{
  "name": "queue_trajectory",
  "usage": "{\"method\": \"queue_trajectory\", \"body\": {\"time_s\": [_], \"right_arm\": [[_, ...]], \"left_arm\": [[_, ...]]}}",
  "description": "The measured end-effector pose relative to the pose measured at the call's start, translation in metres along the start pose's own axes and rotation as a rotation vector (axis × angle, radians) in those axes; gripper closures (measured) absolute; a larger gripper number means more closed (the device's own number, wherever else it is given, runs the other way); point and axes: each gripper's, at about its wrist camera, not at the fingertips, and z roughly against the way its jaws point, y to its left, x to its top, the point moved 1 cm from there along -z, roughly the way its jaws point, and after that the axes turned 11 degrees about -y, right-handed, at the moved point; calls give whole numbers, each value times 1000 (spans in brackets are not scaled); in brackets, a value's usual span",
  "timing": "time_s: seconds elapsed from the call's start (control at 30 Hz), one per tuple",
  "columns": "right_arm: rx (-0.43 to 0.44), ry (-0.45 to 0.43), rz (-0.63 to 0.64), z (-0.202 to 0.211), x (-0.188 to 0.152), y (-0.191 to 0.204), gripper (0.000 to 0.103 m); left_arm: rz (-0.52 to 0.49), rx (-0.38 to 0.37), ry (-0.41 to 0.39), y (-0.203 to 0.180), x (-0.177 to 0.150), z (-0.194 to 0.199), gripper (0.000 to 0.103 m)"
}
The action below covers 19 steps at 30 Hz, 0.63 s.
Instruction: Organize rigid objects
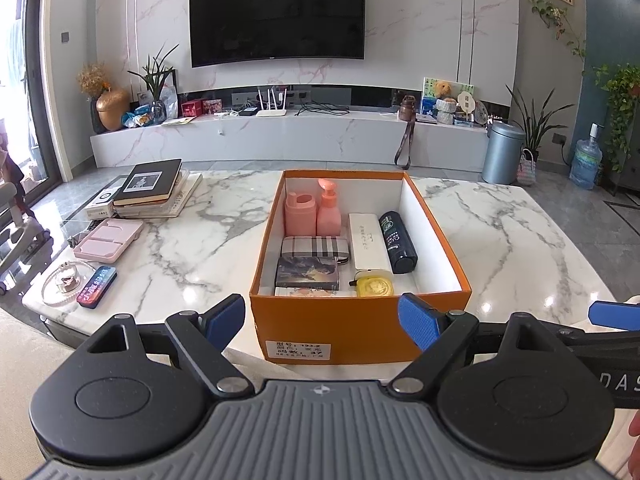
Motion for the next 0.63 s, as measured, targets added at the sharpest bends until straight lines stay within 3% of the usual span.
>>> {"method": "queue_trajectory", "body": {"time_s": [0.63], "right_arm": [[-8,18,4,-5,-1,0,2]], "left_arm": [[5,-1,-2,-1,3,-1,2]]}}
